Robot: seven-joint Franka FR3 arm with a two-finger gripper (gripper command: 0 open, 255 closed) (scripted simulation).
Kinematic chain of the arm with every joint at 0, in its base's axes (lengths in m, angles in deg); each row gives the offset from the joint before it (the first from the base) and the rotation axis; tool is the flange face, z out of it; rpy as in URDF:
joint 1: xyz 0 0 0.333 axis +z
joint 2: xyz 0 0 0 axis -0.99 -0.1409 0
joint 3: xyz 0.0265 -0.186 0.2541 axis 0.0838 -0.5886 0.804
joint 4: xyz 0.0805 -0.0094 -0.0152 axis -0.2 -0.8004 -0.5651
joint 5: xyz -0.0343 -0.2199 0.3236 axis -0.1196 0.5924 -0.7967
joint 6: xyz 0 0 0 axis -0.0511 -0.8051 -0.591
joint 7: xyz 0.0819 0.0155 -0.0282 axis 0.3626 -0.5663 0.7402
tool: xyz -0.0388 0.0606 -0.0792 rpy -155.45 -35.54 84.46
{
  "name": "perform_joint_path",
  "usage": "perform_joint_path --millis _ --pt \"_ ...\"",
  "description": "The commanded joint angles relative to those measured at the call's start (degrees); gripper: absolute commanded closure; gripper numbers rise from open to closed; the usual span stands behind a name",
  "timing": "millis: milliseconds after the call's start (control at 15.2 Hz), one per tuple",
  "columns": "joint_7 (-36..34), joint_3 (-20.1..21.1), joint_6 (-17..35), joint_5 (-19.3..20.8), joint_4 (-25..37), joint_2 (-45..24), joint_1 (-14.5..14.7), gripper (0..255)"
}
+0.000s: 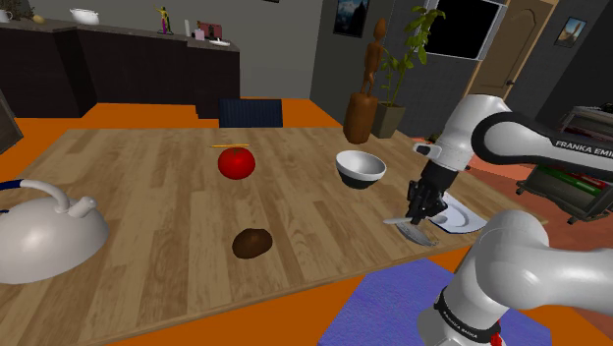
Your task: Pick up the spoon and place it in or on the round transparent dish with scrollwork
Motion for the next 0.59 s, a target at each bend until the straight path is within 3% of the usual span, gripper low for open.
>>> perform_joint_path --millis 0,528 --pt "0.35 -0.83 1.50 0.85 -1.57 -0.08 -0.60 255" --pt "1.00 -1.99 3.55 1.99 -3.46 -0.51 -1.52 255"
